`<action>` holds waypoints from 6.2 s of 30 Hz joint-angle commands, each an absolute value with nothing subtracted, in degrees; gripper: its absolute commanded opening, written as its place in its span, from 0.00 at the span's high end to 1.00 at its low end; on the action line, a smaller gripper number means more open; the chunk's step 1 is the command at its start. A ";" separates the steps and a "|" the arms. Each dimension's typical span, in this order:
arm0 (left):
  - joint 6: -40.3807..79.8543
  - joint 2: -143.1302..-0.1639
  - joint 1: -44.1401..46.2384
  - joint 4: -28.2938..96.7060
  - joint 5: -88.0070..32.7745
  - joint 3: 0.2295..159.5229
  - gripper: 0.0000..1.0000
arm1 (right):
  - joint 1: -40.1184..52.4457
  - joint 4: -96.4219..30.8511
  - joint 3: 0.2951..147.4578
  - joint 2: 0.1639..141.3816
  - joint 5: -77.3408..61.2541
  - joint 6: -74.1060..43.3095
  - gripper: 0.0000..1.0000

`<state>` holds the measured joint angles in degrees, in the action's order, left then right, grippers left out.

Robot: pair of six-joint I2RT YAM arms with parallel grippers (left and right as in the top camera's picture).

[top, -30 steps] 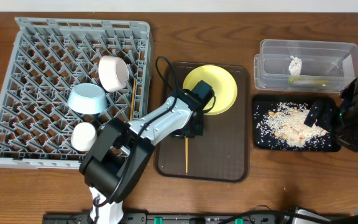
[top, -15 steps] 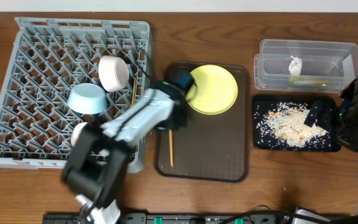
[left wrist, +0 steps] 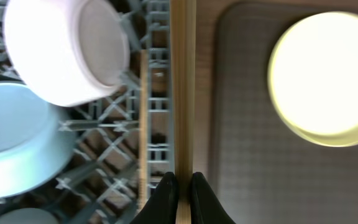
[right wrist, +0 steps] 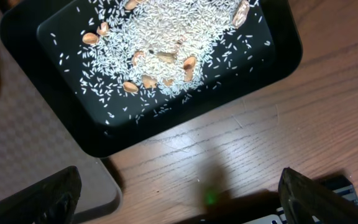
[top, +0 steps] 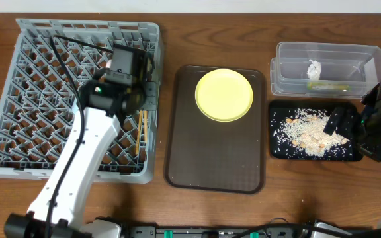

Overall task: Sort waste into correct bins and load items into the dishwasher
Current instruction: 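Carry the chopstick to the rack and release it, then reach the left gripper to the yellow plate rim and grasp it, then lift the yellow plate and carry it into the dish rack, then set the yellow plate upright in the rack beside the pink plate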

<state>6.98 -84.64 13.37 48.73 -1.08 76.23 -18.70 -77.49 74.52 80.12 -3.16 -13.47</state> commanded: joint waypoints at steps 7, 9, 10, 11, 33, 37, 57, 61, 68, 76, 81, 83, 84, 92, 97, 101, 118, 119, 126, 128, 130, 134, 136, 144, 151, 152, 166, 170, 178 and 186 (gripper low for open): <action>2.33 -92.40 9.87 47.92 -0.40 76.36 0.92 | -18.94 -77.69 75.16 79.72 -3.31 -14.09 0.01; 2.37 -93.89 9.89 47.66 -0.43 76.36 0.92 | -18.94 -77.67 75.16 79.72 -3.31 -14.09 0.01; 2.37 -94.54 9.89 47.64 -0.45 76.36 0.91 | -18.94 -77.67 75.16 79.72 -3.31 -14.09 0.01; 2.37 -95.29 9.89 47.66 -0.45 76.36 0.91 | -18.94 -77.67 75.16 79.72 -3.31 -14.09 0.01; -3.27 -90.17 23.81 36.21 -11.31 79.05 0.29 | -18.94 -77.58 75.16 79.72 -3.29 -14.09 0.01; -5.91 -93.93 30.39 29.54 -10.46 79.05 0.25 | -18.94 -77.58 75.16 79.72 -3.29 -14.09 0.01; -8.14 -117.69 39.94 19.81 -9.45 79.00 0.24 | -18.83 -77.56 75.16 79.72 -3.29 -14.09 0.01; -8.14 -118.76 39.97 21.41 -9.45 78.98 0.32 | -18.83 -77.54 75.16 79.72 -3.29 -14.09 0.01; -8.16 -120.11 39.99 26.74 -9.21 78.28 0.52 | -18.83 -77.49 75.16 79.72 -3.29 -14.09 0.01; -8.12 -120.14 40.12 26.92 0.60 77.08 0.66 | -18.79 -77.56 75.16 79.72 -3.31 -14.09 0.01; -8.14 -120.14 40.12 26.92 3.33 77.08 0.74 | -18.79 -77.56 75.16 79.72 -3.29 -14.09 0.01; -8.14 -120.14 40.12 26.92 4.21 77.10 0.76 | -18.79 -77.54 75.16 79.72 -3.29 -14.09 0.01; -8.14 -120.14 40.12 26.92 4.49 77.08 0.77 | -18.79 -77.54 75.16 79.72 -3.29 -14.09 0.01; -8.14 -120.03 40.42 26.96 10.35 77.47 0.92 | -18.79 -77.52 75.16 79.72 -3.29 -14.09 0.01; -8.14 -119.17 41.74 26.92 16.08 77.93 0.92 | -18.79 -77.52 75.16 79.72 -3.29 -14.09 0.01; -8.14 -118.28 42.87 26.92 19.84 78.04 0.92 | -18.79 -77.36 75.16 79.72 -3.29 -14.09 0.01; -8.14 -108.51 44.53 28.56 26.22 78.04 0.92 | -18.79 -77.36 75.16 79.72 -3.29 -14.06 0.01; -8.14 -107.39 44.38 28.67 26.22 78.04 0.92 | -18.79 -77.38 75.16 79.72 -3.29 -14.09 0.01; -8.14 -99.53 42.48 29.34 26.17 78.04 0.92 | -18.79 -77.36 75.16 79.72 -3.27 -14.06 0.01; -8.12 -97.62 41.32 29.54 25.89 78.04 0.92 | -18.79 -77.38 75.16 79.72 -3.27 -14.09 0.01; -8.08 -95.33 38.98 29.78 21.02 78.04 0.92 | -18.79 -77.38 75.16 79.72 -3.29 -14.06 0.01; -5.78 -92.90 34.33 29.82 10.31 78.04 0.92 | -18.79 -77.41 75.16 79.72 -3.27 -14.09 0.01; -4.80 -91.98 31.53 29.80 4.45 78.04 0.92 | -18.79 -77.43 75.16 79.72 -3.29 -14.09 0.01; -0.71 -90.94 21.98 28.97 -14.35 78.04 0.92 | -18.79 -77.58 75.16 79.72 -3.29 -14.09 0.01; 5.54 -90.94 14.96 25.76 -24.23 78.04 0.92 | -18.79 -77.60 75.16 79.72 -3.27 -14.09 0.01; 6.33 -90.94 13.98 25.61 -24.75 78.04 0.92 | -18.79 -77.60 75.16 79.72 -3.27 -14.09 0.01; 8.25 -90.65 3.05 25.65 -25.10 78.04 0.58 | -18.79 -77.60 75.16 79.72 -3.27 -14.09 0.01; 8.23 -88.18 1.85 25.63 -25.06 78.04 0.47 | -18.79 -77.56 75.16 79.72 -3.27 -14.09 0.01; 8.23 -77.71 1.67 36.32 -22.22 78.04 0.50 | -17.52 -74.65 75.16 79.72 -22.92 -0.99 0.17; 8.27 -70.52 1.67 66.81 -0.47 78.02 0.76 | -7.35 -63.86 75.09 79.94 -29.08 3.49 0.99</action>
